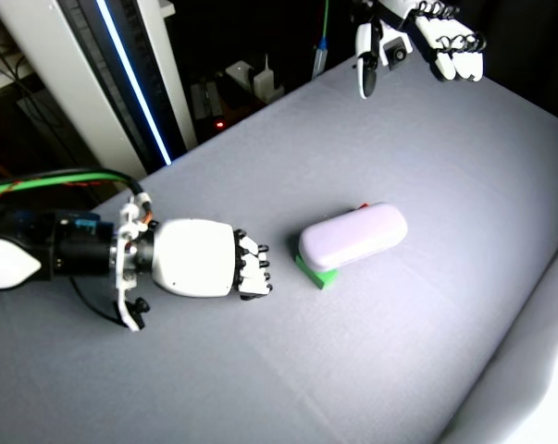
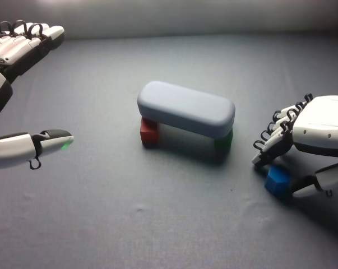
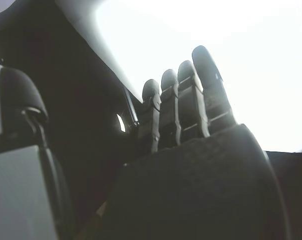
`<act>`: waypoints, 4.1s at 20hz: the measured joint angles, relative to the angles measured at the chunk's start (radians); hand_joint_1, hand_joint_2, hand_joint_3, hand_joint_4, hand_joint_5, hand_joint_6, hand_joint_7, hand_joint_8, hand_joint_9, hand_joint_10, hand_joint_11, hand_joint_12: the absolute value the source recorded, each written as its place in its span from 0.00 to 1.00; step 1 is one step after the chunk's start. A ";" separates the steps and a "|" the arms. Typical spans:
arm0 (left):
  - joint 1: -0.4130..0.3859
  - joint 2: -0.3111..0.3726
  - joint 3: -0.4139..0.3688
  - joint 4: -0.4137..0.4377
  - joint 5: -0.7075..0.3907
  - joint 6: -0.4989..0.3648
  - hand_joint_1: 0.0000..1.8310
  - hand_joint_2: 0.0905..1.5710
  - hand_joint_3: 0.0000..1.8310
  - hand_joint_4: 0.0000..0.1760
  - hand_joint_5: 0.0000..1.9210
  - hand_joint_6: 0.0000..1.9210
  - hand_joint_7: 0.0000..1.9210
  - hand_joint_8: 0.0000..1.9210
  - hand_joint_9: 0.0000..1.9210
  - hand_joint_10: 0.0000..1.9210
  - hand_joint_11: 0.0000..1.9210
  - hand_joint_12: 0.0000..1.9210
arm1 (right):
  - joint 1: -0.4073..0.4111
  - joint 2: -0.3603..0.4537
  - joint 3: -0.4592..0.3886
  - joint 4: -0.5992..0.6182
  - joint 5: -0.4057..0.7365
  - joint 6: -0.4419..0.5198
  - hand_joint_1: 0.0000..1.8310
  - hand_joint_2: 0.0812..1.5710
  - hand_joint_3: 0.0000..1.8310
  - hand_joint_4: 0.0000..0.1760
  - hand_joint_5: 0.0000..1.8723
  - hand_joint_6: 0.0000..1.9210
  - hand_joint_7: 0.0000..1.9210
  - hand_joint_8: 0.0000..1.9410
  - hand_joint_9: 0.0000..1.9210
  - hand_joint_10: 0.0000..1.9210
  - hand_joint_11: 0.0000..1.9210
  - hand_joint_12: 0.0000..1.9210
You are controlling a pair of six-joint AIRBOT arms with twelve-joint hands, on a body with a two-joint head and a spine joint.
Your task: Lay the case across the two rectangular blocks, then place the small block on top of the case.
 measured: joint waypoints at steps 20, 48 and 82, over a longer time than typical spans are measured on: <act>0.002 -0.006 0.000 -0.006 0.000 -0.008 0.51 0.58 0.00 0.00 0.10 0.00 0.10 0.00 0.09 0.00 0.00 0.38 | 0.000 -0.012 0.007 -0.002 0.006 0.002 0.54 0.59 0.00 0.00 0.33 0.33 0.35 0.39 0.33 0.57 0.24 0.83; 0.002 -0.018 0.005 -0.013 -0.009 -0.023 0.52 0.58 0.00 0.00 0.11 0.00 0.10 0.00 0.10 0.00 0.00 0.41 | 0.007 -0.007 -0.012 -0.030 0.004 0.002 0.61 0.57 0.00 0.00 0.36 0.39 0.43 0.34 0.40 0.52 0.32 0.74; 0.011 -0.019 0.005 -0.017 -0.016 -0.027 0.51 0.58 0.00 0.00 0.10 0.00 0.10 0.00 0.10 0.00 0.00 0.38 | 0.008 -0.014 -0.022 -0.034 0.015 0.002 0.67 0.70 0.00 0.00 0.45 0.61 0.54 0.52 0.46 0.67 0.39 0.81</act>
